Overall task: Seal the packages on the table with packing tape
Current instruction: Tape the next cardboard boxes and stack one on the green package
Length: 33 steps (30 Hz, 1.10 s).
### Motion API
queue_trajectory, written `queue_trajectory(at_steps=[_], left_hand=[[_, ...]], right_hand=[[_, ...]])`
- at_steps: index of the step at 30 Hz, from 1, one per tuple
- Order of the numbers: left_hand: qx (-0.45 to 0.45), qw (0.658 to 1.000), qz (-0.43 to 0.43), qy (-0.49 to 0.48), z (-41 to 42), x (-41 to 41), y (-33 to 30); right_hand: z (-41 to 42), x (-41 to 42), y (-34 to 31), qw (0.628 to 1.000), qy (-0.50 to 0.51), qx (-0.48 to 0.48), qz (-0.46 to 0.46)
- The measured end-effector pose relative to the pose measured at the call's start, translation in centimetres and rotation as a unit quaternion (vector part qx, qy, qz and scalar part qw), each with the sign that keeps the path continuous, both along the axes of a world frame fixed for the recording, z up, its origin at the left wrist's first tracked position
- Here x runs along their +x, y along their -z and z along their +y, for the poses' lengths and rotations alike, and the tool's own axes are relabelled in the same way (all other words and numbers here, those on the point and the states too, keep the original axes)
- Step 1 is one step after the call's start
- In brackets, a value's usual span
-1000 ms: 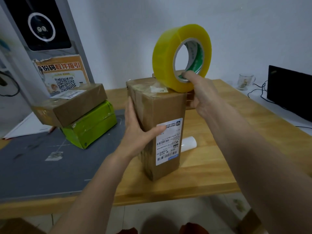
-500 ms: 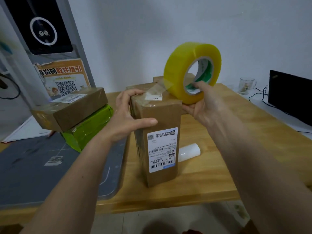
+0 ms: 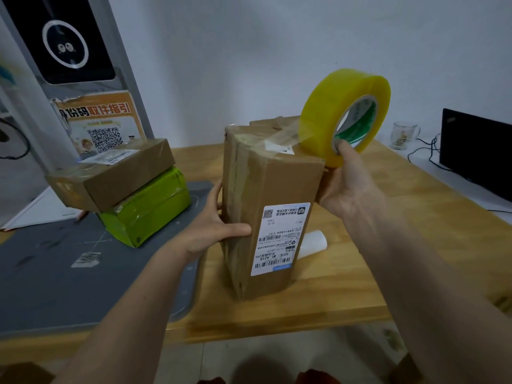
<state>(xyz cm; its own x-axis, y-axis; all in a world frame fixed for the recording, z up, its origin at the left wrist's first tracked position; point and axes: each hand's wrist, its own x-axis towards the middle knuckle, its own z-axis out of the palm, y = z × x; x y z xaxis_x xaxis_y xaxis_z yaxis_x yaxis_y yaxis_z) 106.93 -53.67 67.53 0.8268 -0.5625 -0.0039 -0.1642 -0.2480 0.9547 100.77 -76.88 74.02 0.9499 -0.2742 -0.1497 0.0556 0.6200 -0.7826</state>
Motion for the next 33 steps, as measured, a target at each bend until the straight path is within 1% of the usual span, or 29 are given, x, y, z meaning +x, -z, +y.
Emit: queue_trajectory(at_steps=[3,6,10,12,14,16,19,20,22,23,24,25,26,27,28,29,30,31,32,33], left_hand=[[-0.011,0.998,-0.057,-0.036,-0.5,-0.6,-0.3],[-0.017,0.986,-0.146,-0.083,-0.8,-1.3,-0.2],[-0.030,0.948,-0.276,-0.154,-1.7,-2.8,0.5],[-0.026,0.925,-0.321,-0.203,-1.9,-3.4,1.0],[-0.034,0.911,-0.330,-0.244,-1.6,-3.8,1.7],[-0.049,0.903,-0.330,-0.271,-1.0,-4.2,2.4],[-0.067,0.872,-0.356,-0.329,-0.7,-4.1,3.9],[-0.074,0.865,-0.347,-0.355,-0.9,-3.9,4.4],[-0.087,0.870,-0.295,-0.385,-1.5,-3.7,5.0],[-0.084,0.876,-0.279,-0.384,-1.6,-3.7,5.4],[-0.060,0.881,-0.272,-0.382,-1.3,-3.9,5.9],[-0.023,0.883,-0.268,-0.384,-0.6,-4.3,6.4],[-0.009,0.877,-0.269,-0.398,0.4,-4.5,6.7],[-0.034,0.864,-0.277,-0.419,1.5,-4.6,6.6],[-0.079,0.856,-0.290,-0.421,2.4,-4.7,5.9],[-0.105,0.858,-0.316,-0.391,3.2,-4.6,4.9],[-0.089,0.874,-0.354,-0.320,3.5,-4.3,3.9],[-0.030,0.897,-0.385,-0.215,3.5,-3.9,3.0],[0.041,0.918,-0.383,-0.098,3.1,-3.5,2.6],[0.108,0.928,-0.356,-0.003,2.6,-3.1,2.4]], right_hand=[[0.1,0.0,-0.4,1.000,0.008,0.020,-0.005],[0.4,0.6,-0.9,1.000,0.011,0.014,-0.012],[1.4,1.7,-2.0,0.999,0.008,-0.016,-0.041],[1.9,2.1,-2.3,0.997,0.002,-0.033,-0.073],[2.1,2.4,-2.2,0.992,-0.010,-0.055,-0.114],[2.3,2.6,-2.0,0.987,-0.044,-0.075,-0.137],[2.8,2.1,-2.5,0.973,-0.097,-0.117,-0.174],[2.9,1.8,-2.7,0.960,-0.121,-0.151,-0.203],[3.5,1.0,-3.2,0.921,-0.166,-0.245,-0.253],[3.7,0.9,-3.0,0.905,-0.188,-0.291,-0.246],[3.6,1.0,-2.5,0.899,-0.196,-0.324,-0.219],[3.5,1.3,-1.9,0.895,-0.184,-0.359,-0.188],[3.4,1.5,-1.0,0.884,-0.174,-0.398,-0.170],[3.2,1.6,0.2,0.872,-0.171,-0.433,-0.152],[3.0,1.5,1.6,0.863,-0.178,-0.453,-0.136],[3.0,1.3,3.1,0.857,-0.193,-0.463,-0.120],[3.1,0.9,4.5,0.853,-0.207,-0.466,-0.111],[3.3,0.7,5.8,0.852,-0.218,-0.464,-0.110],[3.5,0.3,6.7,0.852,-0.225,-0.460,-0.112],[3.6,0.1,7.2,0.854,-0.226,-0.454,-0.113]])
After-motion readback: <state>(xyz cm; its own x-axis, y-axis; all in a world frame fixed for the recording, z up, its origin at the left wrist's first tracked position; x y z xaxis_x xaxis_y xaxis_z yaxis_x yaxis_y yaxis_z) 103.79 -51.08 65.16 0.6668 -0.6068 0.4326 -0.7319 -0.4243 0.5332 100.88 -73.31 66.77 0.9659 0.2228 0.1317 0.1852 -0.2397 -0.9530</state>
